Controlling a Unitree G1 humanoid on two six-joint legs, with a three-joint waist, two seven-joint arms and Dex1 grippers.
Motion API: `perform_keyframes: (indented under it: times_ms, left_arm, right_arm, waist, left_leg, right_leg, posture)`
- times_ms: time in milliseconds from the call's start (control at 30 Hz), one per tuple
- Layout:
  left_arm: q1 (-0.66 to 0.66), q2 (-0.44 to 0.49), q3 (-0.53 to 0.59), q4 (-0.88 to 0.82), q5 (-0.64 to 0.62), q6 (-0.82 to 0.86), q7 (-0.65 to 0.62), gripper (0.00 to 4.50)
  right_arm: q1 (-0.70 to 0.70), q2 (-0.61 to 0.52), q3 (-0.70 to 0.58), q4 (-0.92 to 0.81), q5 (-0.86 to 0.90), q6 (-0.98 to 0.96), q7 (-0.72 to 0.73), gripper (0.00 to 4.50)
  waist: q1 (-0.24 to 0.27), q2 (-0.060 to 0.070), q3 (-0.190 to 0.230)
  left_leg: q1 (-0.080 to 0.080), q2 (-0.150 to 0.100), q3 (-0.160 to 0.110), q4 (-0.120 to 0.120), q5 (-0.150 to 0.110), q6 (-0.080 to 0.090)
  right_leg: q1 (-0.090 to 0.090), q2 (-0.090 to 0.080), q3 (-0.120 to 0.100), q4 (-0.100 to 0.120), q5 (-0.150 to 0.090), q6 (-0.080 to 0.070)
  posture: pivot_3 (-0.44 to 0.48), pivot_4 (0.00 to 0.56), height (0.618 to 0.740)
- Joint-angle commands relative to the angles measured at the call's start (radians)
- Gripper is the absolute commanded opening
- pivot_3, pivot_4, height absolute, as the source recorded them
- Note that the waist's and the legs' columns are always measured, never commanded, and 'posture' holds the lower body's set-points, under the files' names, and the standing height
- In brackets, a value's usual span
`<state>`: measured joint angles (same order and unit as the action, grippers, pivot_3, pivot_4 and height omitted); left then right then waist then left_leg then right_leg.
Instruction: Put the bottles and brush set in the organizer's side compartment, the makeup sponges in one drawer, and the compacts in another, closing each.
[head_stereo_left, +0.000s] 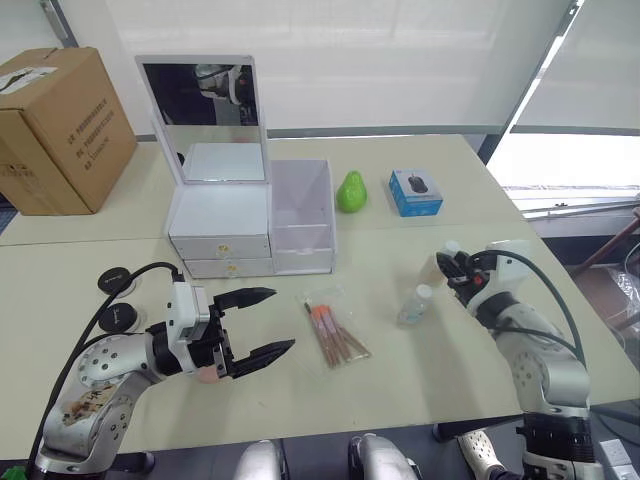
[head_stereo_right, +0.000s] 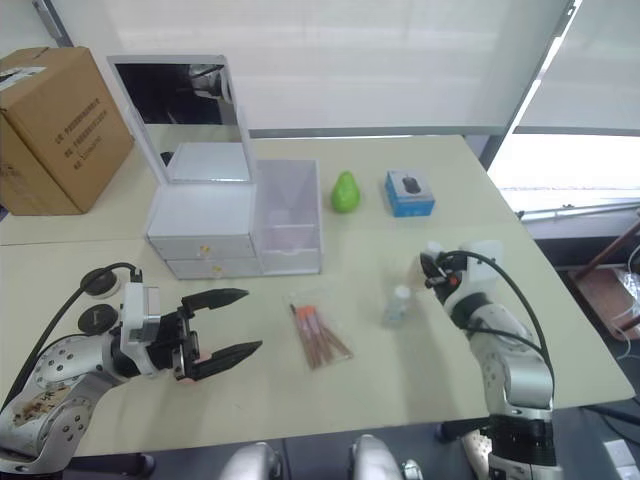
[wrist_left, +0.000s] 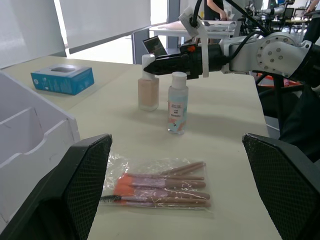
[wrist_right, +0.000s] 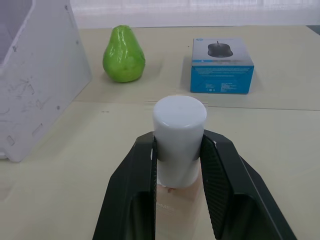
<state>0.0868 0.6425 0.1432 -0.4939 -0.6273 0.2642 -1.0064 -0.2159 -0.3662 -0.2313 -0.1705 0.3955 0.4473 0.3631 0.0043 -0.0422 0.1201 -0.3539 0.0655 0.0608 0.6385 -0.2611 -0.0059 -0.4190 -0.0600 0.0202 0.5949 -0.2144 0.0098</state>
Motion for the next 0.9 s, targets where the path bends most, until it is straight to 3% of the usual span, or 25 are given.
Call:
perform_keyframes:
  times_ms: [33,200,367,633,900]
  left_arm:
    - [-0.015,-0.025,0.018,-0.009,0.007,-0.022,0.05,4.5]
    - [-0.013,-0.07,0.046,-0.017,0.028,-0.036,0.136,4.5]
    - [0.038,-0.137,0.076,-0.087,0.063,-0.043,0.272,4.5]
    - [0.108,-0.187,0.073,-0.179,0.087,-0.032,0.395,4.5]
    - [0.144,-0.181,0.075,-0.181,0.129,-0.042,0.433,4.5]
  right_arm:
    - [-0.101,-0.021,-0.006,-0.12,0.056,0.036,0.004,0.93]
    - [-0.263,0.009,0.032,-0.191,0.138,0.167,-0.031,0.93]
    - [-0.418,0.087,0.172,-0.22,0.173,0.289,-0.047,0.93]
    - [-0.535,0.2,0.356,-0.016,0.03,0.229,-0.058,0.93]
    - [-0.562,0.237,0.372,0.174,-0.061,0.153,-0.04,0.93]
  waist:
    - [-0.002,0.001,0.0]
    - [-0.008,0.001,0.0]
    - [-0.017,0.0,-0.001]
    - [-0.014,-0.001,-0.001]
    - [-0.017,-0.001,-0.001]
  left_leg:
    - [0.0,0.0,0.0,0.0,0.0,0.0]
    - [0.001,0.0,-0.001,0.0,0.0,0.0]
    - [0.0,0.001,-0.002,0.0,0.0,0.0]
    - [-0.001,0.001,-0.001,0.0,0.0,0.0]
    - [-0.003,0.001,-0.001,0.0,0.0,0.0]
  right_leg:
    - [0.0,0.0,0.0,0.0,0.0,0.0]
    - [0.0,0.002,0.0,0.001,0.001,-0.001]
    - [0.0,0.002,0.0,0.001,0.001,-0.001]
    - [0.0,0.0,-0.001,0.0,0.001,-0.002]
    - [-0.002,0.0,-0.002,0.0,0.003,-0.005]
  posture:
    - [0.0,0.15,0.74]
    - [0.0,0.15,0.74]
    - [0.0,0.15,0.74]
    - [0.0,0.15,0.74]
    - [0.0,0.15,0.74]
